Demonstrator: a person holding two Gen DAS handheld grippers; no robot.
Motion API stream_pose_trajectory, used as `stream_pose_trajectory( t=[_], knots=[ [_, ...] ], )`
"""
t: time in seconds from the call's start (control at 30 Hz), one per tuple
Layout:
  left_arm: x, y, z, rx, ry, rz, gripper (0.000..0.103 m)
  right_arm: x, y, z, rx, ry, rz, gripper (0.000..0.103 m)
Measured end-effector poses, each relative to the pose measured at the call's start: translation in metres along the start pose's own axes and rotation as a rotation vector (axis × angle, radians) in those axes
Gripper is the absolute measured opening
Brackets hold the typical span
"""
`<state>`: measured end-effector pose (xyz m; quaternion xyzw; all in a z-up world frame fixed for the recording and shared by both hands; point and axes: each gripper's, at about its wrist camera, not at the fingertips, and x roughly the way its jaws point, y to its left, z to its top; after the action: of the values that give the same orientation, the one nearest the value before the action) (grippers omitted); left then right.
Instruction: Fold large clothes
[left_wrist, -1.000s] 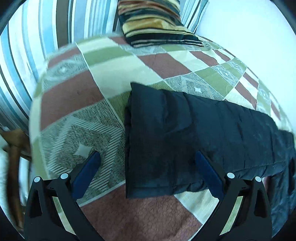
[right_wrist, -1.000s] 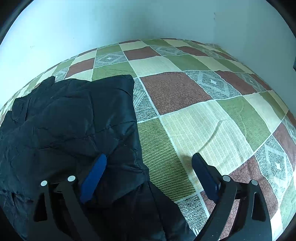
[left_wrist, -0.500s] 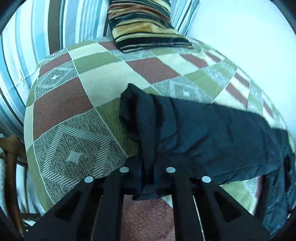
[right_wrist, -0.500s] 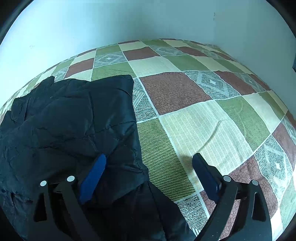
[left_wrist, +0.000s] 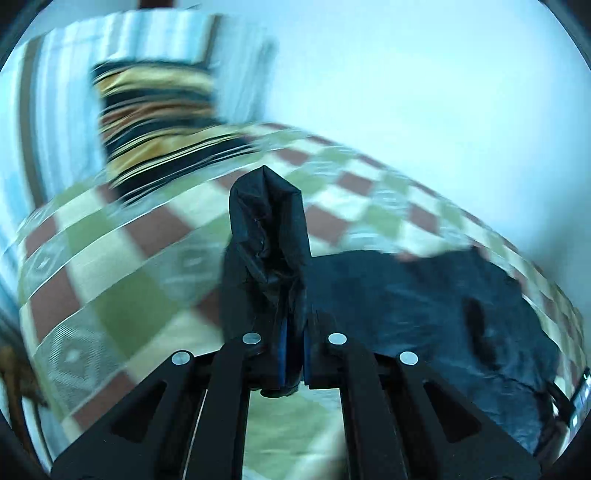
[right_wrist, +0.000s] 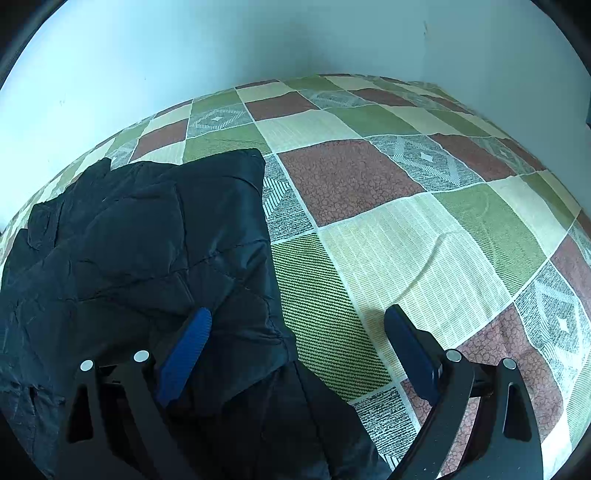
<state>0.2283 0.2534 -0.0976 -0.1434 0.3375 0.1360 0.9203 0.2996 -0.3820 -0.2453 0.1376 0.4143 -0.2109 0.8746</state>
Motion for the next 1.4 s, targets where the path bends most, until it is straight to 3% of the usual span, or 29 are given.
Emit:
stream_pose_trajectory(
  t=[0.3,0.47,0.77,1.07,1.4],
  knots=[
    [0.021,-0.169,-0.008,0.251,0.022,-0.134,0.005,0.001,-0.002,0.0,0.01,0.002,0.014,0.093],
    [0.023,-0.259,-0.033,0.383,0.043,-0.211,0.005,0.001,-0.004,-0.001,0.016,0.003,0.023,0.093],
    [0.041,-0.381,-0.081,0.537,0.117,-0.329,0.005,0.001,-0.006,-0.001,0.026,0.008,0.039,0.093],
    [0.067,-0.456,-0.128,0.625,0.198,-0.37,0.005,0.001,-0.008,-0.001,0.033,0.007,0.05,0.093],
    [0.091,-0.481,-0.157,0.668,0.236,-0.345,0.005,0.001,-0.009,-0.002,0.037,0.007,0.054,0.093]
  ],
)
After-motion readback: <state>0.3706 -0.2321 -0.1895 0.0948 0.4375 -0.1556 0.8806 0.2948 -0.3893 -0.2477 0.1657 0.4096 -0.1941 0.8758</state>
